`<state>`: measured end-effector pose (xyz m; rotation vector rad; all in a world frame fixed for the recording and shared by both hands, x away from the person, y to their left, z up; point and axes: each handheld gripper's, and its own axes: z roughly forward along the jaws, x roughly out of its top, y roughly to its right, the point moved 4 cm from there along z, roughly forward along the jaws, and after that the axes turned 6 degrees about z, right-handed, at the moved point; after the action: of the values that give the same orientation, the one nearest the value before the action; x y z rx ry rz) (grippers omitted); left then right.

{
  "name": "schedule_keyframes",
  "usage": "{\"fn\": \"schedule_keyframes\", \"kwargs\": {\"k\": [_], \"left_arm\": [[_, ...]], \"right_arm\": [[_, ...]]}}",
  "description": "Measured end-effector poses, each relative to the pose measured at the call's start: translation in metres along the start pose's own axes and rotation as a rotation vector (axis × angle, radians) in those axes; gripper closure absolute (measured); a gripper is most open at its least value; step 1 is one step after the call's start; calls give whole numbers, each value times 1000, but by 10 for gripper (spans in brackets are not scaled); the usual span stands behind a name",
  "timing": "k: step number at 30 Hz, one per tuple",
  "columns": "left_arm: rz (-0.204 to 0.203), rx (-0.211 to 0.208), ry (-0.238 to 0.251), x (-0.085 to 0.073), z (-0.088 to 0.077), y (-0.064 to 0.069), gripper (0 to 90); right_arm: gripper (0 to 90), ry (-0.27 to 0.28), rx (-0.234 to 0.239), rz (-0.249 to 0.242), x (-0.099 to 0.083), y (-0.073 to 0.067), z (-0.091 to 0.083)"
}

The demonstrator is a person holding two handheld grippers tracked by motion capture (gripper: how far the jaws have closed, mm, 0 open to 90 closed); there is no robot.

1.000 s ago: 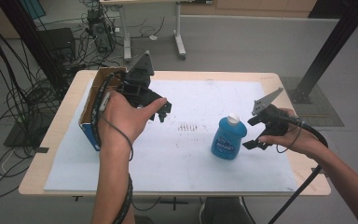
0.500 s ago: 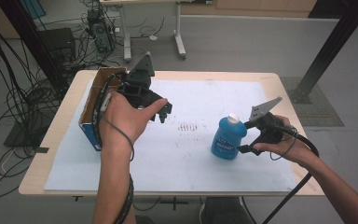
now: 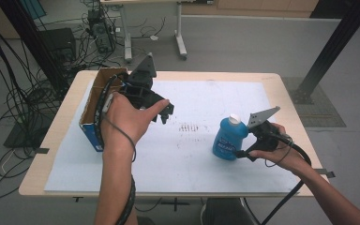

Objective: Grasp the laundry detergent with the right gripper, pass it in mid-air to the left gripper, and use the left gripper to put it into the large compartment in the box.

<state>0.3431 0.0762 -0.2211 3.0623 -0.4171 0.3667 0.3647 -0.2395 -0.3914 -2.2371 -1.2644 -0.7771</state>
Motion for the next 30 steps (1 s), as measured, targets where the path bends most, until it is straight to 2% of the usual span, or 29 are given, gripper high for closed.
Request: {"fn": "schedule_keyframes", "kwargs": {"k": [11,30], "left_arm": [[-3,1,-1,0,1,-1,49],[-3,-1,-10,1,5,-1,49]], "right_arm": [[31,73,-12,7,-2,-1,7],[27,134,-6,21,-7,0,18]]}}
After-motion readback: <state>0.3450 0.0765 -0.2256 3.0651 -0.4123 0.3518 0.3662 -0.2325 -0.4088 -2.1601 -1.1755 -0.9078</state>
